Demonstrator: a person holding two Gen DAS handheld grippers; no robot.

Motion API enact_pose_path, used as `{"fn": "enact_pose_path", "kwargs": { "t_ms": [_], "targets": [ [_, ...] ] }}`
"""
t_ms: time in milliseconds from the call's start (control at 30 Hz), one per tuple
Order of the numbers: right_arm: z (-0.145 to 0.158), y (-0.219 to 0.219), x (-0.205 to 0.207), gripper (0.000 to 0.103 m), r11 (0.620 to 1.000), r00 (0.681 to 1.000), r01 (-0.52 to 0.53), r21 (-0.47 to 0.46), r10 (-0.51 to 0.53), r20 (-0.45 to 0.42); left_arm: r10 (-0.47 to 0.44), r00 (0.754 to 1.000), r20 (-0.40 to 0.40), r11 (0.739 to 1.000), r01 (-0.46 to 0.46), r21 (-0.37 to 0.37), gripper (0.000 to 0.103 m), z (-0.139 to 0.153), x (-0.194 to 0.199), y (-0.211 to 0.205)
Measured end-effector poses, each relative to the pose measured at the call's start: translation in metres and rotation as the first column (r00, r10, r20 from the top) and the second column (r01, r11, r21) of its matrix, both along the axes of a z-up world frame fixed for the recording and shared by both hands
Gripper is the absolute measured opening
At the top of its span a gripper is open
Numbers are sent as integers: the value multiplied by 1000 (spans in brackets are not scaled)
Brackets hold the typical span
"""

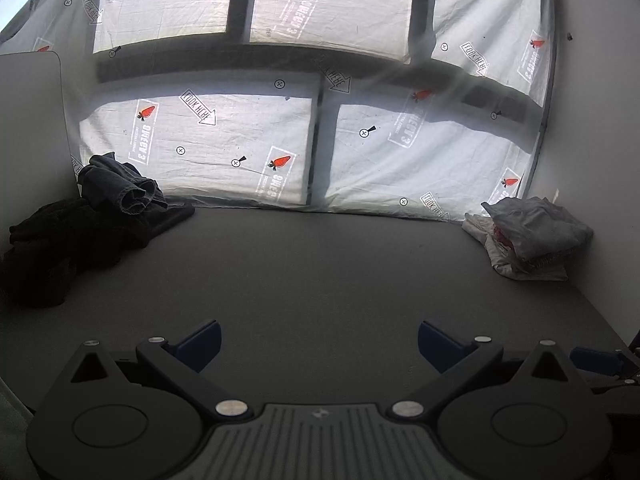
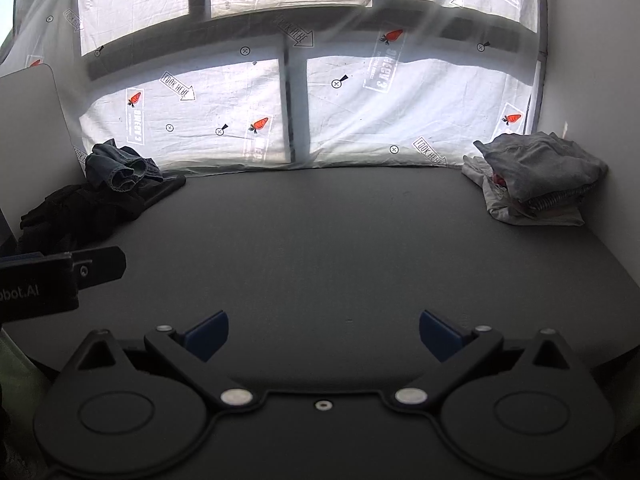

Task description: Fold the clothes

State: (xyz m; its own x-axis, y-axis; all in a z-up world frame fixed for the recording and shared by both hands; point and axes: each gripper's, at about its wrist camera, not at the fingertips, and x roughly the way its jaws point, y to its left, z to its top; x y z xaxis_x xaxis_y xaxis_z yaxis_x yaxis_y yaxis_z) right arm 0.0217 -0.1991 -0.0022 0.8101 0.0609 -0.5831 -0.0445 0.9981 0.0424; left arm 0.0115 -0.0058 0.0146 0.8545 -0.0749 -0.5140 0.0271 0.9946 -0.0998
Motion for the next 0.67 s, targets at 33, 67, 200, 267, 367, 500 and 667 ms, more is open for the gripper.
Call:
{"fn": "enact_pose_path", "kwargs": {
  "t_ms": [33,67,200,267,367,500,667],
  "targets": [
    [-1,0,-2,103,1000,1000,3,-3,-3,2,1,1000,-3,1000,-1,-3,103,-1,-1,1],
    [-2,0,-3,103,1000,1000,7,-5,-6,3,4,1000,-10,1000,-4,-6,103,-2,-2,1],
    [-1,-4,-11,103,1000,1000,19,-4,-19,11,2,1000,-20,1000,-2,-14,103,-4,-8,1],
    [0,-5,-13,103,1000,1000,23,-9,-23,17,-2,1000,-19,1000,2,-17,103,-4,-10,-1],
    [0,-7,-14,103,1000,999,29,-11,-29,20,-8,1000,-22,1000,8,-23,103,-4,-10,-4],
    [0,-10,-17,103,999,999,37,-11,-37,23,-14,1000,-22,1000,13,-21,103,-4,-11,-7],
    [0,-11,-18,103,999,999,41,-10,-41,20,-18,1000,-24,1000,17,-17,103,-4,-11,-11]
  ]
}}
